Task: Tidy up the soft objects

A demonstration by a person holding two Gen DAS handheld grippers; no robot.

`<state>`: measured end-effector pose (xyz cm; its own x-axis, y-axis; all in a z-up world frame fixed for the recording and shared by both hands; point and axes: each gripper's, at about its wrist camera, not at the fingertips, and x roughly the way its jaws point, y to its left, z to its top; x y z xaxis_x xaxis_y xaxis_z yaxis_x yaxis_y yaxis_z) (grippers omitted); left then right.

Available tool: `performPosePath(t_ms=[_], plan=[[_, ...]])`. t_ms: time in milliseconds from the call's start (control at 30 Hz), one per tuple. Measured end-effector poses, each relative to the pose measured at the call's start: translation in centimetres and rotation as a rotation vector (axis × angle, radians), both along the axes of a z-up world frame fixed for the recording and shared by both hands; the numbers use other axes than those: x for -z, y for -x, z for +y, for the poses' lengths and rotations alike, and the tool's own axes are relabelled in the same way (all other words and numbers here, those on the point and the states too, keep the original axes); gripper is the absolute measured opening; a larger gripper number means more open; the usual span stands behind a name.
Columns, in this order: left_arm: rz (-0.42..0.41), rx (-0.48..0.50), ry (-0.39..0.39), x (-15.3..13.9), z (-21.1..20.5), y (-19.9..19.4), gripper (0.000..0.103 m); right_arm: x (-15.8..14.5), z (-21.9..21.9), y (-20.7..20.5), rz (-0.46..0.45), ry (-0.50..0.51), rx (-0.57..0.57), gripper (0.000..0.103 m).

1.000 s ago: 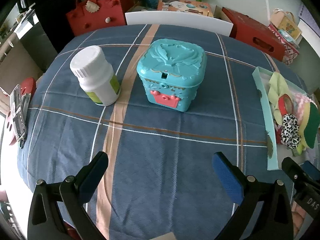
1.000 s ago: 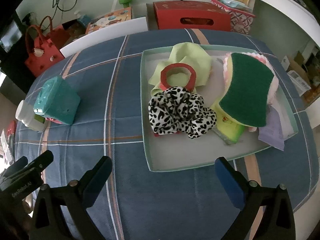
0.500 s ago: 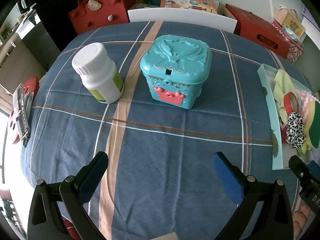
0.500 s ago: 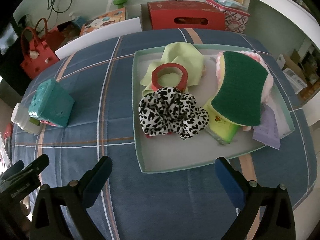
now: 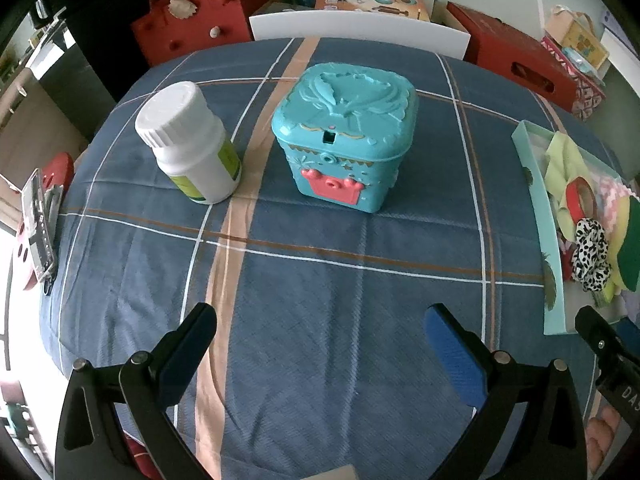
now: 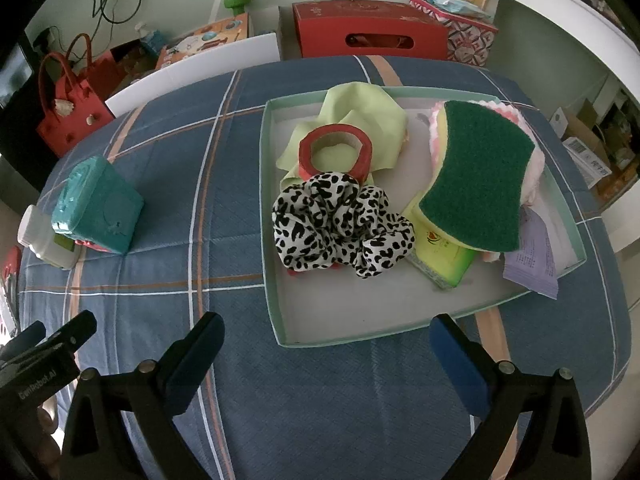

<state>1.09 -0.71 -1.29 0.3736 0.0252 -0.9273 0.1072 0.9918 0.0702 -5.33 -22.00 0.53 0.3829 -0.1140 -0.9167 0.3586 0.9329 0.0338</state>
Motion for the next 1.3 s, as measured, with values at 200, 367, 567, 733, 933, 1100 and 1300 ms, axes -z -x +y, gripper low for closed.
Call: performPosePath(t_ms=[200, 367, 567, 733, 933, 1100, 1300], plan=[[0.006, 0.001, -0.014, 0.08, -0.1, 0.0, 0.103, 0.07, 0.07, -0.04, 0.003, 0.002, -0.002, 0.103], [0.009, 0.002, -0.011, 0.12, -0.04, -0.01, 0.103, 0.21, -0.04, -0.03, 0.003, 0.002, -0.002, 0.103], [0.016, 0.003, -0.009, 0.23, -0.02, -0.08, 0.103, 0.18, -0.25, -0.03, 0.002, 0.005, 0.012, 0.103], [0.025, 0.003, -0.005, 0.47, 0.13, -0.29, 0.103, 0.16, -0.57, 0.09, 0.001, 0.01, 0.03, 0.103], [0.027, -0.004, 0.004, 0.41, 0.42, -0.4, 0.103, 0.24, -0.78, 0.05, 0.007, 0.013, 0.038, 0.103], [0.03, -0.009, 0.008, 0.47, 0.5, -0.45, 0.103, 0.28, -0.76, 0.06, 0.009, 0.015, 0.038, 0.103], [0.023, -0.009, 0.011, 0.38, 0.51, -0.47, 0.103, 0.34, -0.77, 0.04, 0.01, 0.015, 0.038, 0.103]])
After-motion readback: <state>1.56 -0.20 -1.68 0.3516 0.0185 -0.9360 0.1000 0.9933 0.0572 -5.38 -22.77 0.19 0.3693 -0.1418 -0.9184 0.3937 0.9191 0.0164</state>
